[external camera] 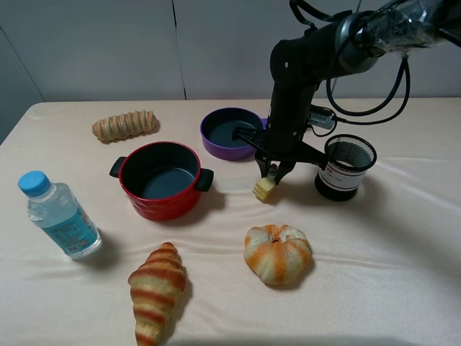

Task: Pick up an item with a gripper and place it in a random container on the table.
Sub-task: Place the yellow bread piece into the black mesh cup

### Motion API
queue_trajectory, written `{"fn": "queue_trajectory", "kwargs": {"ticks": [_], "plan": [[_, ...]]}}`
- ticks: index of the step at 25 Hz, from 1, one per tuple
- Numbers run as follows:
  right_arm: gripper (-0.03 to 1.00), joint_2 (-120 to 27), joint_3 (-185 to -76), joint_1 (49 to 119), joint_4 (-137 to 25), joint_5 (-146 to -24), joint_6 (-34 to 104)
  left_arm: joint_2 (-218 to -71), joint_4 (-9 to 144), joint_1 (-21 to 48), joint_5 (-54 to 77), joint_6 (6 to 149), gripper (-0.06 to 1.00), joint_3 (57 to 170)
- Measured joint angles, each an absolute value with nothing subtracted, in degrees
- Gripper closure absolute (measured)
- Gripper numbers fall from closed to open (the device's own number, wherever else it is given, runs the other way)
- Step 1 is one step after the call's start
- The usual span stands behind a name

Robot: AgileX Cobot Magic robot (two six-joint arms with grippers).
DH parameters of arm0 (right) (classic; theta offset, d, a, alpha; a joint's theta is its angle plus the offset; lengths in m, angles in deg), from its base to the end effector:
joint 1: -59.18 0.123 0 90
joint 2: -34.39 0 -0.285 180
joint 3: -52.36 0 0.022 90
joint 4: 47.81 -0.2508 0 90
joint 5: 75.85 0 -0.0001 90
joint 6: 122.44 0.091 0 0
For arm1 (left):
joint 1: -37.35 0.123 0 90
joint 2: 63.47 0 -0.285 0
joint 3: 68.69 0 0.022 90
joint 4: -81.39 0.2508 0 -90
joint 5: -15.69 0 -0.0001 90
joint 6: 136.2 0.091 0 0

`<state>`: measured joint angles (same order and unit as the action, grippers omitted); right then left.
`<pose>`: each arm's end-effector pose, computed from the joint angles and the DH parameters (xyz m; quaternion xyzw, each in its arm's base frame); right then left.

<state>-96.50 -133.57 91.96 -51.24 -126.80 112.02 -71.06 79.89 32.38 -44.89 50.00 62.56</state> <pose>0.3434 0.2262 0.1221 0.2056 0.9777 0.0419 0.0093 -0.0050 -0.0016 0.2767 0.0834 0.8481 -0.0075 0.5232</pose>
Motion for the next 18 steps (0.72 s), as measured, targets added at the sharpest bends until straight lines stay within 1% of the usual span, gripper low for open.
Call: {"fn": "queue_trajectory", "kwargs": {"ticks": [6,18], "plan": [[0.82,-96.39,-136.50,91.96,-51.24,-130.51,109.76,-71.06,79.89,32.38,-44.89,50.00,-0.04,62.56],[0.82,-91.10,-138.10,91.96,-51.04,-136.65,104.72,-71.06,79.89,32.38,-44.89,50.00,-0.04,62.56]]}}
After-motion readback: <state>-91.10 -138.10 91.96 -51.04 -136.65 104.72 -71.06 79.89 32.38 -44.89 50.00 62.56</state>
